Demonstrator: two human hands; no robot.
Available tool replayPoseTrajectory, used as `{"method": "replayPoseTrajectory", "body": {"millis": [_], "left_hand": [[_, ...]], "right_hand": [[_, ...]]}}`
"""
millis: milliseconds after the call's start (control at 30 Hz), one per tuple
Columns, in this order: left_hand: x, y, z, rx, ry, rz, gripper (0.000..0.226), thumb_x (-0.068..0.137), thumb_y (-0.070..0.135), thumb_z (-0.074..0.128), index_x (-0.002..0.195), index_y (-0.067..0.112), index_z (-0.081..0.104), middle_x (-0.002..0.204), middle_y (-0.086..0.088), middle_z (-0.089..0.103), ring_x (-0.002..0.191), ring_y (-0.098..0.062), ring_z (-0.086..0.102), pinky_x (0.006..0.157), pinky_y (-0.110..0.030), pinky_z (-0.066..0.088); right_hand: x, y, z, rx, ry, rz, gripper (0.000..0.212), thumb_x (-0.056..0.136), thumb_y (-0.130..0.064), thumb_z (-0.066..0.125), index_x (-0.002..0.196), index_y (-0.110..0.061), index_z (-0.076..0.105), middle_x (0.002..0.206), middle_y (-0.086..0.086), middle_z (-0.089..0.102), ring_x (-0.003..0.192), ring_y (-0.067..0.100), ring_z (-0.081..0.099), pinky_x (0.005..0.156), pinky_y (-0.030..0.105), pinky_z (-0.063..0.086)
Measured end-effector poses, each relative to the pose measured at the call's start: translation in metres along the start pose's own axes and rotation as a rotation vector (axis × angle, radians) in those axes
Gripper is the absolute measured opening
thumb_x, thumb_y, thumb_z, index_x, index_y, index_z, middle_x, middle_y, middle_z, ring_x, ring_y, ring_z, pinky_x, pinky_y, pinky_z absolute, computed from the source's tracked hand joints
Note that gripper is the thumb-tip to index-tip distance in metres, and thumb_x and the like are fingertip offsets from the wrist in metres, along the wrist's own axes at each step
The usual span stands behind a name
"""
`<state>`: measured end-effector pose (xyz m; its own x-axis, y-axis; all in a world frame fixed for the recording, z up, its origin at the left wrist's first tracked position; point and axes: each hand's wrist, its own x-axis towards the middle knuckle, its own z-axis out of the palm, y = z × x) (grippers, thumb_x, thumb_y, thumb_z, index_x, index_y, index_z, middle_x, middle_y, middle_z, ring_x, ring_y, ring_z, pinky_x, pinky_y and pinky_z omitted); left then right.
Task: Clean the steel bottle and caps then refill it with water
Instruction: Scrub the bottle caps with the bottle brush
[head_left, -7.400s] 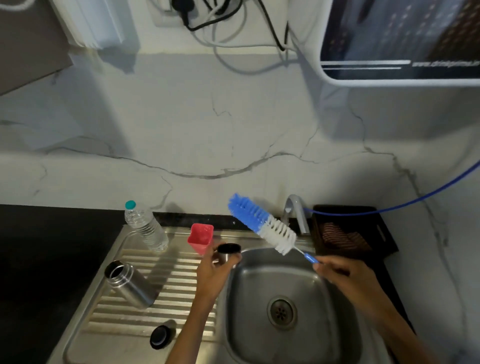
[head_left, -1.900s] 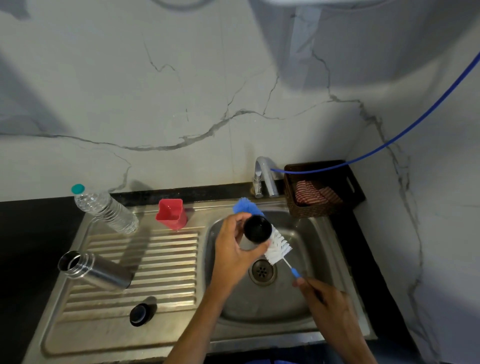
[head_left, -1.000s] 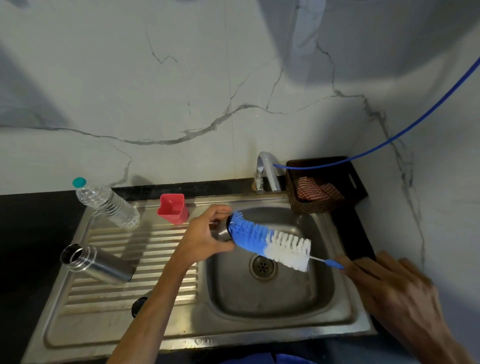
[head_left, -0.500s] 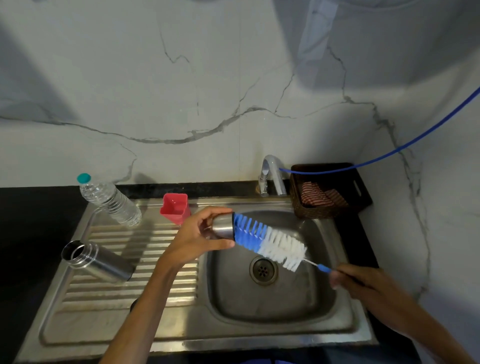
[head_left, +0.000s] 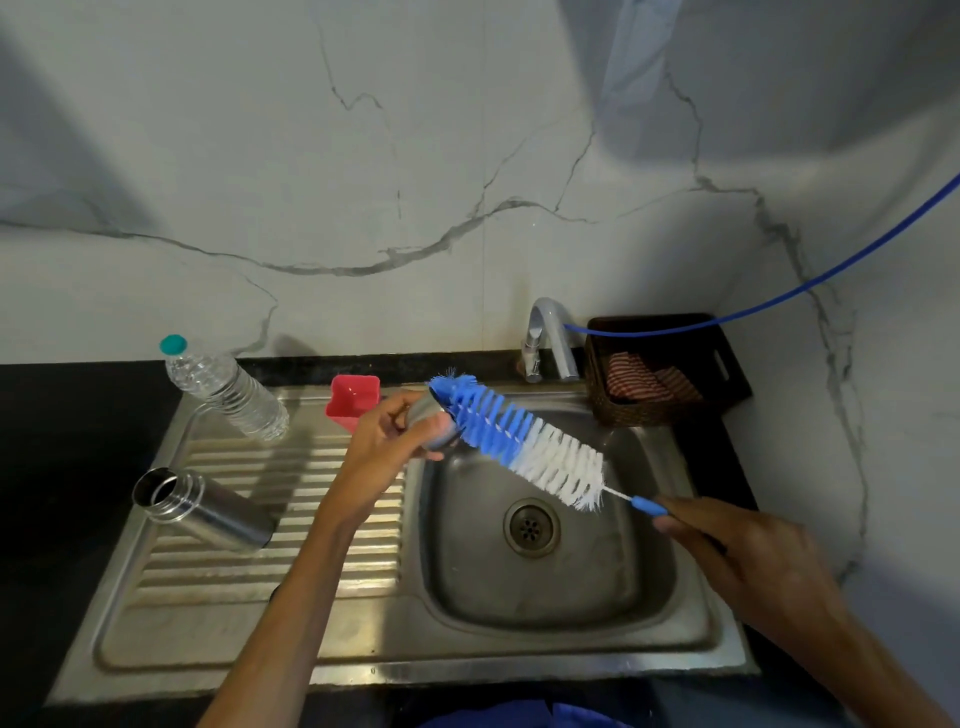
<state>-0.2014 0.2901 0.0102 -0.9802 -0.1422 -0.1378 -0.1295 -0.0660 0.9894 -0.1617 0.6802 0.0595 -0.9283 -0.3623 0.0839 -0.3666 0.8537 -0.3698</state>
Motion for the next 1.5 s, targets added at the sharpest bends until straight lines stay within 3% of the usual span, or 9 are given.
{"method": "replayPoseTrajectory", "body": {"millis": [167, 267, 567, 733, 867, 1067, 1233, 1333, 1500], "left_hand": [[-0.003, -0.002, -0.006, 0.081, -0.038, -0.037, 0.057, 0.083, 0.057, 0.077, 0.117, 0.012, 0.074, 0.115, -0.03, 0.068, 0.1, -0.037, 0.068, 0.087, -0.052, 0.057], [-0.004, -0.004, -0.005, 0.286, -0.244, -0.054, 0.049, 0.084, 0.045, 0.085, 0.125, 0.021, 0.074, 0.118, -0.008, 0.075, 0.113, -0.029, 0.071, 0.103, -0.053, 0.056], [-0.013, -0.003, -0.01, 0.436, -0.174, 0.135, 0.071, 0.065, 0.021, 0.099, 0.13, 0.024, 0.069, 0.121, 0.01, 0.074, 0.112, -0.009, 0.071, 0.095, -0.029, 0.06], [-0.013, -0.021, -0.012, 0.682, -0.033, 0.265, 0.073, 0.062, 0.023, 0.101, 0.126, 0.026, 0.067, 0.117, 0.013, 0.069, 0.107, -0.005, 0.067, 0.092, -0.023, 0.056], [-0.019, -0.049, 0.015, 1.307, -0.144, 0.549, 0.075, 0.053, 0.022, 0.097, 0.121, 0.033, 0.069, 0.116, 0.007, 0.067, 0.105, -0.019, 0.062, 0.085, -0.035, 0.053], [-0.041, -0.074, 0.041, 1.429, -0.252, 0.435, 0.069, 0.072, 0.03, 0.089, 0.134, 0.038, 0.061, 0.132, 0.012, 0.062, 0.12, -0.019, 0.057, 0.098, -0.036, 0.045], [-0.06, -0.084, 0.029, 0.614, 0.126, -0.033, 0.068, 0.061, 0.033, 0.1, 0.112, 0.023, 0.056, 0.104, 0.01, 0.067, 0.095, -0.001, 0.063, 0.077, -0.009, 0.046], [-0.07, -0.097, 0.006, 0.517, 0.263, -0.117, 0.069, 0.059, 0.037, 0.099, 0.11, 0.025, 0.055, 0.106, 0.005, 0.067, 0.099, -0.008, 0.065, 0.082, -0.017, 0.05], [-0.082, -0.108, -0.048, 0.517, 0.404, -0.17, 0.051, 0.063, 0.03, 0.099, 0.105, 0.027, 0.071, 0.096, 0.011, 0.075, 0.09, -0.005, 0.07, 0.083, -0.024, 0.056]], "right_hand": [[0.001, 0.007, -0.009, -0.183, 0.149, -0.243, 0.037, 0.096, -0.045, 0.049, 0.113, -0.029, 0.078, 0.074, -0.013, 0.061, 0.057, 0.008, 0.059, 0.05, 0.019, 0.037], [0.007, 0.007, -0.015, -0.301, 0.196, -0.299, 0.041, 0.098, -0.042, 0.045, 0.11, -0.024, 0.08, 0.067, -0.006, 0.059, 0.05, 0.02, 0.057, 0.045, 0.027, 0.039], [0.0, 0.008, -0.023, 0.079, -0.099, 0.199, 0.041, 0.093, -0.078, 0.033, 0.102, -0.058, 0.067, 0.064, -0.02, 0.063, 0.061, 0.0, 0.061, 0.057, 0.018, 0.04], [-0.003, 0.022, -0.031, -0.282, -0.174, 0.273, 0.038, 0.093, -0.071, 0.034, 0.116, -0.061, 0.063, 0.077, -0.017, 0.067, 0.07, 0.007, 0.067, 0.059, 0.026, 0.047], [-0.005, 0.011, -0.013, -0.602, -0.152, 0.198, 0.041, 0.097, -0.068, 0.025, 0.118, -0.061, 0.06, 0.081, -0.017, 0.068, 0.07, 0.004, 0.068, 0.051, 0.023, 0.039], [-0.004, -0.017, -0.011, -0.657, -0.18, 0.213, 0.044, 0.1, -0.064, 0.024, 0.115, -0.054, 0.064, 0.075, -0.017, 0.064, 0.055, 0.002, 0.055, 0.043, 0.018, 0.014], [-0.007, -0.019, 0.002, -0.168, -0.179, 0.356, 0.042, 0.095, -0.07, 0.036, 0.098, -0.045, 0.069, 0.058, -0.015, 0.054, 0.047, -0.001, 0.047, 0.048, 0.017, 0.035], [-0.006, -0.019, 0.021, 0.054, -0.193, 0.364, 0.057, 0.086, -0.085, 0.028, 0.09, -0.043, 0.067, 0.059, -0.012, 0.061, 0.053, 0.003, 0.061, 0.059, 0.034, 0.054], [0.01, -0.056, 0.043, 0.143, -0.265, 0.324, 0.015, 0.093, -0.059, 0.053, 0.093, -0.048, 0.063, 0.069, -0.017, 0.065, 0.066, 0.003, 0.064, 0.067, 0.038, 0.056]]}}
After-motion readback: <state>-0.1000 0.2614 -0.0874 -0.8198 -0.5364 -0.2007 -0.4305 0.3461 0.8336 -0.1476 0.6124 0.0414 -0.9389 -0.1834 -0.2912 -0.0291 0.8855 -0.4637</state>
